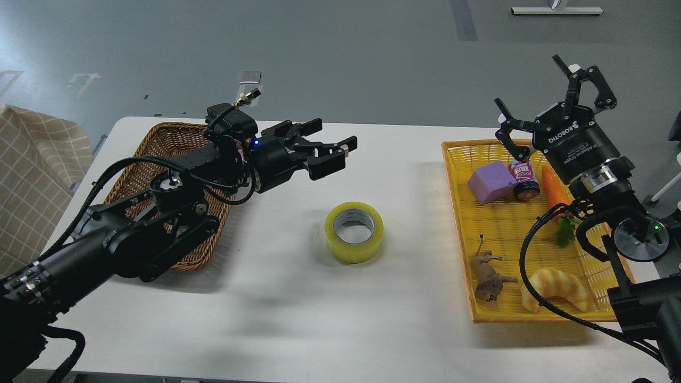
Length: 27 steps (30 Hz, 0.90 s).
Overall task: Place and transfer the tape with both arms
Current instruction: 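Reach the left gripper toward the tape roll on the table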
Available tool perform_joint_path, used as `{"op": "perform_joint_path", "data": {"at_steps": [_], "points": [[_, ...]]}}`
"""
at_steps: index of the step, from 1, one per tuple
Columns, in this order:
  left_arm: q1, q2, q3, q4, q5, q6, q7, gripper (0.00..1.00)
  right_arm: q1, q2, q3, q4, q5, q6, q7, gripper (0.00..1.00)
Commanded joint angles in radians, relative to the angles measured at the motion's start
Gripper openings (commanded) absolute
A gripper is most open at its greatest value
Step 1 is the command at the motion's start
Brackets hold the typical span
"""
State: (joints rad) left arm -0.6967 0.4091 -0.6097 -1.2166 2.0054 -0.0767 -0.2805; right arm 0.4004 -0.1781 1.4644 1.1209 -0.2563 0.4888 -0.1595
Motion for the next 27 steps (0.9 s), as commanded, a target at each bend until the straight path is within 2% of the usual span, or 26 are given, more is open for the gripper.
{"op": "perform_joint_path", "data": {"at_steps": [1, 5, 15, 19, 21, 25, 27], "points": [[-0.021, 0.042, 0.077, -0.007, 0.004, -0.008, 0.000, 0.98, -0.015, 0.000, 0.002, -0.001, -0.001, 0.000, 0.001, 1.00], [-0.058, 0.065, 0.163, -0.009, -0.004, -0.076, 0.000, 0.98, -0.023, -0.001, 0.020, -0.004, -0.001, 0.000, 0.001, 1.00], [-0.057, 0.017, 0.168, 0.000, -0.014, -0.144, 0.014, 0.98, -0.040, -0.001, 0.028, -0.004, -0.001, 0.000, 0.001, 1.00], [-0.053, 0.008, 0.168, 0.022, -0.019, -0.193, 0.033, 0.98, -0.040, -0.001, 0.028, -0.004, -0.001, 0.000, 0.003, 1.00], [-0.047, 0.002, 0.168, 0.028, -0.017, -0.201, 0.064, 0.98, -0.040, -0.001, 0.028, -0.004, -0.001, 0.000, 0.005, 1.00], [-0.052, -0.039, 0.168, 0.064, -0.042, -0.225, 0.170, 0.98, -0.040, -0.001, 0.028, -0.006, -0.003, 0.000, 0.005, 1.00], [-0.053, -0.047, 0.168, 0.081, -0.060, -0.233, 0.184, 0.98, -0.040, -0.001, 0.028, -0.006, -0.003, 0.000, 0.005, 1.00]]}}
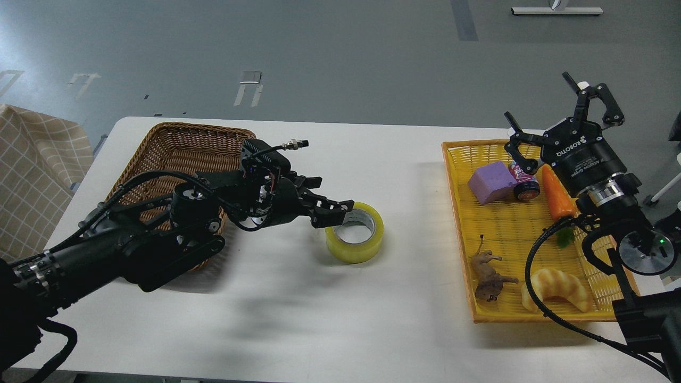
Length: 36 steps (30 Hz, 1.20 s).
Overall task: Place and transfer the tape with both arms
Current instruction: 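Reach the left gripper toward the tape roll on the table, then grasp the tape roll with the left gripper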
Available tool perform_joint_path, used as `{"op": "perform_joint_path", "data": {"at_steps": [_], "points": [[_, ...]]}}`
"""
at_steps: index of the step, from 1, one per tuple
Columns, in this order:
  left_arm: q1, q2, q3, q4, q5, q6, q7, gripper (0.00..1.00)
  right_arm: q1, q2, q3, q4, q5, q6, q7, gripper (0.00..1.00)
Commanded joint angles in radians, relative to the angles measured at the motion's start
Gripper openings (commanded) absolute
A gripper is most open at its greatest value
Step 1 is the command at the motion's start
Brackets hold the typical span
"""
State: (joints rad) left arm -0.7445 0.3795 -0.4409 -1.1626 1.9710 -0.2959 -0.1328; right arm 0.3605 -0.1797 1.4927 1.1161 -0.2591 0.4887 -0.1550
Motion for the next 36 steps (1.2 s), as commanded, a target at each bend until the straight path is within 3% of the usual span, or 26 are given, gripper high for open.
{"op": "perform_joint_path", "data": {"at_steps": [1, 8, 34, 36], "points": [[-0.006, -0.022, -0.001, 0.037, -0.038, -0.023, 0.047, 0.98, 0.000, 0.000, 0.000, -0.001, 0.000, 0.000, 0.000, 1.00], [-0.003, -0.036, -0.001, 0.037, -0.044, -0.051, 0.137, 0.98, 0.000, 0.000, 0.000, -0.004, -0.002, 0.000, 0.002, 1.00], [0.002, -0.119, 0.067, 0.087, -0.040, -0.043, 0.151, 0.95, -0.014, -0.001, 0.000, -0.010, 0.000, 0.000, 0.005, 1.00], [0.002, -0.119, 0.067, 0.090, -0.037, -0.042, 0.154, 0.89, -0.014, -0.001, 0.000, -0.010, 0.000, 0.000, 0.005, 1.00]]}}
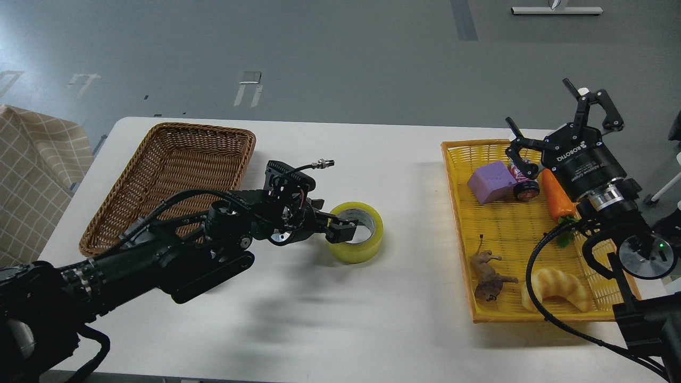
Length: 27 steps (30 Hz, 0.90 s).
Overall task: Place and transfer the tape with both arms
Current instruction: 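Grasp the tape roll with the left gripper, then carry the tape roll into the wicker basket and lower it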
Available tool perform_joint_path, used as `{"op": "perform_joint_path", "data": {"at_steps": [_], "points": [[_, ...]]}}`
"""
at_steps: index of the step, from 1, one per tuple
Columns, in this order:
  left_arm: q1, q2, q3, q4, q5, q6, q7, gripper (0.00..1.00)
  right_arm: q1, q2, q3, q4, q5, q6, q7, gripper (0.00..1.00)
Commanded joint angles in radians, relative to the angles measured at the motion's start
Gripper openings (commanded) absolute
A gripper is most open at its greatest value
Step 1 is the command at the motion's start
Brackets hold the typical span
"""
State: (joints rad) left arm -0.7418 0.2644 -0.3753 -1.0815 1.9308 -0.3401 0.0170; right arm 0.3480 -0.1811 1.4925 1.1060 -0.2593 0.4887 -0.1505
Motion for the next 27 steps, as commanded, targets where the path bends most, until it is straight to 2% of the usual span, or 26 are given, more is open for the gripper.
{"op": "perform_joint_path", "data": {"at_steps": [1, 2, 3, 5, 6, 10, 16, 23, 27], "points": [[-0.001, -0.004, 0.001, 0.012, 0.004, 0.003, 0.006, 0.87, -0.001, 0.000, 0.000, 0.000, 0.000, 0.000, 0.000, 1.00], [-0.001, -0.007, 0.001, 0.018, 0.004, 0.004, 0.011, 0.75, -0.001, 0.000, 0.000, 0.000, 0.000, 0.000, 0.002, 1.00], [-0.002, -0.008, 0.001, 0.022, 0.004, 0.004, 0.012, 0.69, -0.001, 0.000, 0.000, 0.000, 0.000, 0.000, 0.002, 1.00], [-0.002, -0.017, 0.002, 0.049, 0.005, 0.004, 0.014, 0.47, -0.001, 0.000, 0.002, -0.002, 0.000, 0.000, 0.002, 1.00], [-0.004, -0.019, 0.004, 0.058, 0.005, 0.006, 0.014, 0.43, -0.001, 0.000, 0.002, -0.002, 0.000, 0.000, 0.002, 1.00], [-0.014, -0.022, 0.027, 0.083, 0.005, 0.018, 0.005, 0.00, -0.001, 0.000, 0.002, -0.002, 0.000, 0.000, 0.002, 1.00], [-0.024, -0.022, 0.073, 0.094, 0.028, 0.044, -0.022, 0.00, -0.004, 0.000, 0.002, -0.002, 0.000, 0.000, 0.002, 1.00], [-0.091, -0.010, 0.073, 0.081, 0.031, 0.050, -0.025, 0.00, -0.006, 0.002, 0.008, -0.002, 0.000, 0.000, 0.002, 1.00], [-0.171, 0.024, 0.064, 0.071, 0.017, 0.049, -0.028, 0.00, -0.007, 0.002, 0.008, -0.002, 0.000, 0.000, 0.002, 1.00]]}}
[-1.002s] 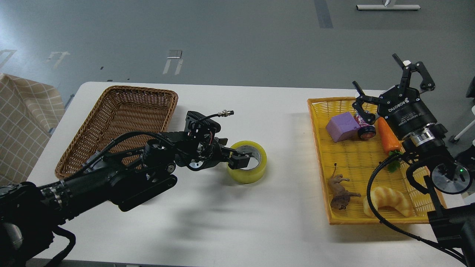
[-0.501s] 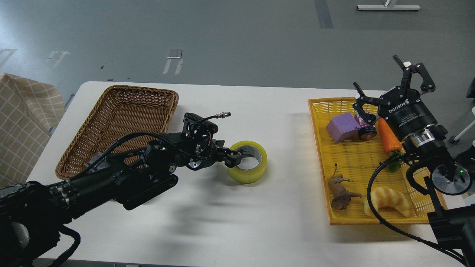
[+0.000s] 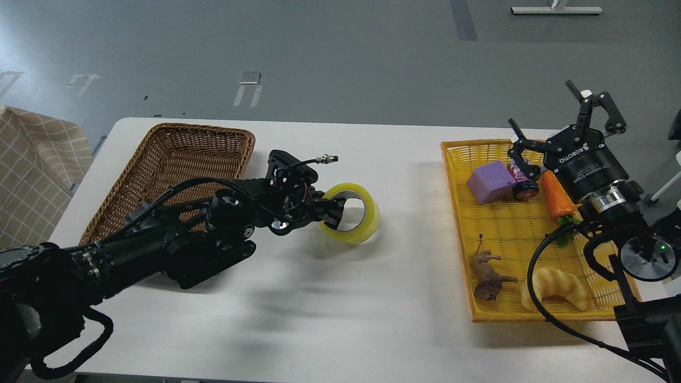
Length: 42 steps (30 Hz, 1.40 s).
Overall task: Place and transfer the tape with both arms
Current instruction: 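Carry the tape roll into the wicker basket and lower it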
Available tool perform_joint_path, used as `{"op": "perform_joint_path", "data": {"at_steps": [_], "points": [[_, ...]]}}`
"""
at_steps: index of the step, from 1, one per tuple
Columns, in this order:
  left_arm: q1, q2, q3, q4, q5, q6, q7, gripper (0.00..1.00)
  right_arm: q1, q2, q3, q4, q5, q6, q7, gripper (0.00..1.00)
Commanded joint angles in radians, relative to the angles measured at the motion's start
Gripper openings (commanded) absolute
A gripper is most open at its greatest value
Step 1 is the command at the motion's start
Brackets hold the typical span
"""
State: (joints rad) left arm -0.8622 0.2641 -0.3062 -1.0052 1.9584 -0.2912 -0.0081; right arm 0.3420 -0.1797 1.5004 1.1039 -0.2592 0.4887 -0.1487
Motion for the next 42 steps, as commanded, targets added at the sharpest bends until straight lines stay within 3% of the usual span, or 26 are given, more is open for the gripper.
{"op": "perform_joint_path", "data": {"at_steps": [1, 10, 22, 29, 42], "points": [[-0.063, 0.033, -0.005, -0.009, -0.016, 0.000, -0.004, 0.00, -0.001, 0.000, 0.001, 0.001, 0.000, 0.000, 0.000, 1.00], [-0.198, 0.162, 0.002, -0.010, -0.153, -0.005, -0.027, 0.00, -0.001, 0.006, 0.003, 0.001, 0.000, 0.000, 0.000, 1.00], [-0.192, 0.418, 0.016, -0.006, -0.154, -0.036, -0.148, 0.00, 0.000, 0.008, 0.006, 0.002, 0.001, 0.000, 0.000, 1.00], [-0.190, 0.527, 0.212, 0.013, -0.153, -0.033, -0.205, 0.00, 0.005, 0.011, 0.006, 0.004, 0.001, 0.000, 0.000, 1.00], [-0.126, 0.555, 0.251, 0.123, -0.153, -0.033, -0.248, 0.00, 0.003, 0.014, 0.001, 0.001, 0.001, 0.000, 0.000, 1.00]]}}
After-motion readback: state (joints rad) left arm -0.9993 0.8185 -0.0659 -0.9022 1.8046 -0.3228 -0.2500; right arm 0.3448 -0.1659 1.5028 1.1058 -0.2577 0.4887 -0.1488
